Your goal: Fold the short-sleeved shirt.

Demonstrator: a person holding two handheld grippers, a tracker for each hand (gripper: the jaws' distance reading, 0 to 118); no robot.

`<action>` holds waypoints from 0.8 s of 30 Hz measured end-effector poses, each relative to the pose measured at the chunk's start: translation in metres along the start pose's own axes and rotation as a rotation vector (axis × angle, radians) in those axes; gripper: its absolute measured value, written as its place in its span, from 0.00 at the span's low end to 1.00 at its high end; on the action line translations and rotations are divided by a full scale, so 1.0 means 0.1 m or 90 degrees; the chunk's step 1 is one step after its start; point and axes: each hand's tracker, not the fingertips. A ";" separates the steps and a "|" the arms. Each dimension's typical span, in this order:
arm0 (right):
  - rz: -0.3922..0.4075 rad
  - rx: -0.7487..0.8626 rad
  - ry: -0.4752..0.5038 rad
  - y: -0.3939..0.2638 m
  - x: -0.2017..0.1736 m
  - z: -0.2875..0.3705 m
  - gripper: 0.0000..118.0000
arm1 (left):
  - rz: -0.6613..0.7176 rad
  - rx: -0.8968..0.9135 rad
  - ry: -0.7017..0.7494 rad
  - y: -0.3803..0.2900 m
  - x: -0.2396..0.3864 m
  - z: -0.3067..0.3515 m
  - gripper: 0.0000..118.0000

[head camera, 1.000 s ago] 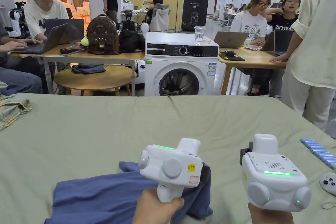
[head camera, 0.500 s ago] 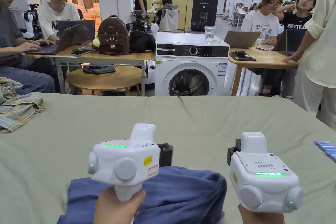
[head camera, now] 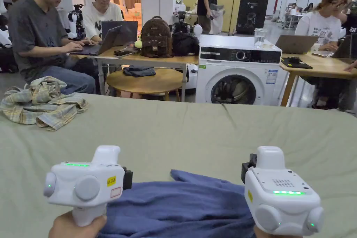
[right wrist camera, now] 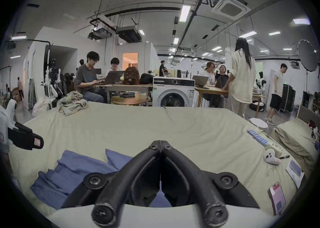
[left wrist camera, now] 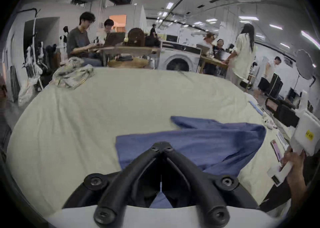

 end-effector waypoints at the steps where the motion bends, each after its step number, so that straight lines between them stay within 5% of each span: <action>1: 0.000 -0.001 0.001 0.00 0.00 0.00 0.00 | -0.002 -0.030 0.008 -0.02 -0.07 -0.02 0.00; 7: 0.012 -0.012 0.004 -0.04 -0.02 -0.01 0.00 | 0.066 -0.147 0.009 -0.15 -0.46 -0.35 0.01; 10: 0.013 -0.022 0.003 -0.08 0.00 -0.03 0.00 | 0.092 -0.222 0.023 -0.28 -0.58 -0.62 0.39; 13: 0.014 -0.030 0.000 -0.12 0.05 -0.02 0.00 | 0.084 -0.263 0.055 -0.44 -0.57 -0.83 0.56; 17: 0.014 -0.044 -0.008 -0.15 0.17 0.00 0.00 | 0.029 -0.263 0.077 -0.62 -0.42 -0.93 0.52; 20: 0.012 -0.055 -0.022 -0.15 0.32 0.02 0.00 | -0.032 -0.241 0.090 -0.65 -0.24 -0.90 0.13; 24: -0.004 -0.077 -0.044 -0.14 0.57 0.06 0.00 | -0.044 -0.236 0.080 -0.63 -0.23 -0.79 0.03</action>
